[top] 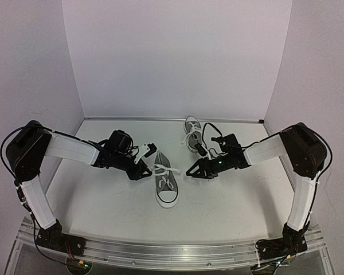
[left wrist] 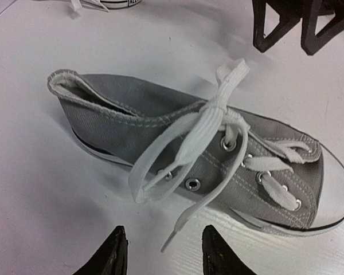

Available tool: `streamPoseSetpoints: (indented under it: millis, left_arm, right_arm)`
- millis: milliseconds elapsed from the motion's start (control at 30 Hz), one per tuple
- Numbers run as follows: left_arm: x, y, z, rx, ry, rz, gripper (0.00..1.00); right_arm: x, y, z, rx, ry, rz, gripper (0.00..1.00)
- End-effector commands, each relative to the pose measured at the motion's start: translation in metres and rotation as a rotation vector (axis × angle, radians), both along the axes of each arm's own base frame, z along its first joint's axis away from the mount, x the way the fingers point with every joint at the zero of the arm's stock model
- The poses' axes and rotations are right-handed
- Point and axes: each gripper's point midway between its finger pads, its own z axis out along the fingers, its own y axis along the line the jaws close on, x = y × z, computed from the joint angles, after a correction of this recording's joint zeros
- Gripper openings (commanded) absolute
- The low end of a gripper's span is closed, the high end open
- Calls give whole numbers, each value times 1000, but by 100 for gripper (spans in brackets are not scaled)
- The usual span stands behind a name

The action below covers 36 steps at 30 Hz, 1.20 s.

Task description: Tie the shoes

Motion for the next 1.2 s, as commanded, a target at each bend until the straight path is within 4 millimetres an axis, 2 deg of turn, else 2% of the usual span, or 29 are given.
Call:
streamPoseSetpoints:
  millis: [0, 133, 200, 300, 400, 467, 633, 833, 1033, 1167]
  left_arm:
    - [-6, -3, -12, 59, 20, -81, 45]
    - [-12, -12, -24, 61, 69, -155, 45]
    - [-10, -16, -27, 56, 74, -171, 40]
    - [-9, -19, -24, 56, 74, -187, 25]
    - [-13, -23, -10, 35, 67, -201, 7]
    - [-21, -28, 4, 25, 43, -219, 2]
    - [-43, -45, 27, 4, 22, -285, 0]
    - [-60, -78, 36, -43, 37, -377, 0]
    - [-48, -105, 22, -42, 43, -364, 0]
    - [-40, -120, 23, -71, 27, -347, 1]
  right_arm:
    - [-3, 1, 12, 27, -22, 14, 61]
    - [-4, 1, 13, 33, -20, 21, 61]
    - [-5, 1, 11, 31, -16, 21, 61]
    - [-7, 0, 9, 29, -11, 23, 60]
    - [-7, 0, 9, 28, -14, 24, 60]
    - [-7, 0, 10, 30, -17, 26, 60]
    - [-5, 0, 11, 28, -24, 20, 60]
    - [1, 0, 14, 18, -41, -2, 60]
    - [11, -1, 21, 13, -64, -36, 61]
    - [18, -6, 24, 9, -75, -62, 61]
